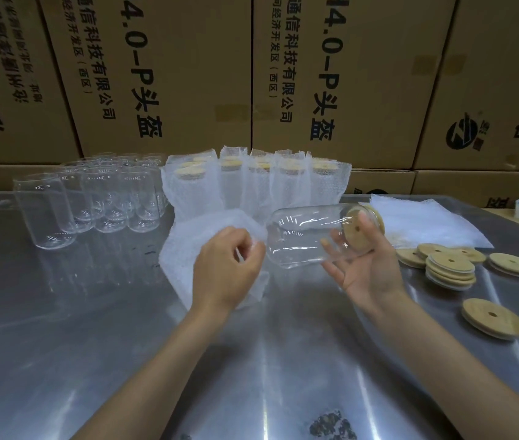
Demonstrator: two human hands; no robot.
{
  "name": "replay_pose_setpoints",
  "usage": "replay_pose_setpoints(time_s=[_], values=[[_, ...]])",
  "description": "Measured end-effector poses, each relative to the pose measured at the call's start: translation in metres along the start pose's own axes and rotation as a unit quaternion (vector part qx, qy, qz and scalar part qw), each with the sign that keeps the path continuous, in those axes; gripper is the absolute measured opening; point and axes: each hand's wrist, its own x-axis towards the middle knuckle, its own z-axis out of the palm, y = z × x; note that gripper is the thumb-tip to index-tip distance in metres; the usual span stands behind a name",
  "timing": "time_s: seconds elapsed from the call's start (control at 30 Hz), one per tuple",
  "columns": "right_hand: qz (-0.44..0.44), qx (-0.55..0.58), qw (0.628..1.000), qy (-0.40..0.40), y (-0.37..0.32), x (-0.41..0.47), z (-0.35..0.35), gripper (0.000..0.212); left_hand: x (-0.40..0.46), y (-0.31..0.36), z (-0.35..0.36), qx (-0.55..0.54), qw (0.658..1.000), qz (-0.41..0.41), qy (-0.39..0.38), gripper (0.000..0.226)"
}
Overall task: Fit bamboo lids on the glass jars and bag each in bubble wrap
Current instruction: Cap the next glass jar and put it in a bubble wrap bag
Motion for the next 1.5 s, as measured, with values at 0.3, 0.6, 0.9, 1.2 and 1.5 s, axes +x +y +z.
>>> replay_pose_setpoints(time_s=[0.3,0.6,0.9,1.2,1.5], values=[[0.024,-0.046,0.995,0.083,0.008,0.001,-0.008,0.019,-0.013,-0.023,0.015,0.158,0.957,-0.120,-0.211,0.014],[0.057,-0.041,0.996,0.060,0.014,-0.002,-0.004,0.041,-0.005,-0.020,0.010,-0.078,0.959,-0.246,-0.115,0.042],[0.043,-0.061,0.996,0.057,0.016,-0.002,-0.004,0.027,-0.004,-0.010,0.010,-0.190,0.956,-0.221,-0.039,0.041],[0.034,-0.113,0.992,0.036,0.024,-0.009,0.002,0.041,-0.016,0.014,0.013,-0.024,0.996,0.088,0.008,0.020],[0.037,-0.007,0.995,0.095,0.019,-0.009,0.000,0.018,-0.019,0.026,0.009,0.186,0.948,0.238,-0.102,0.066]])
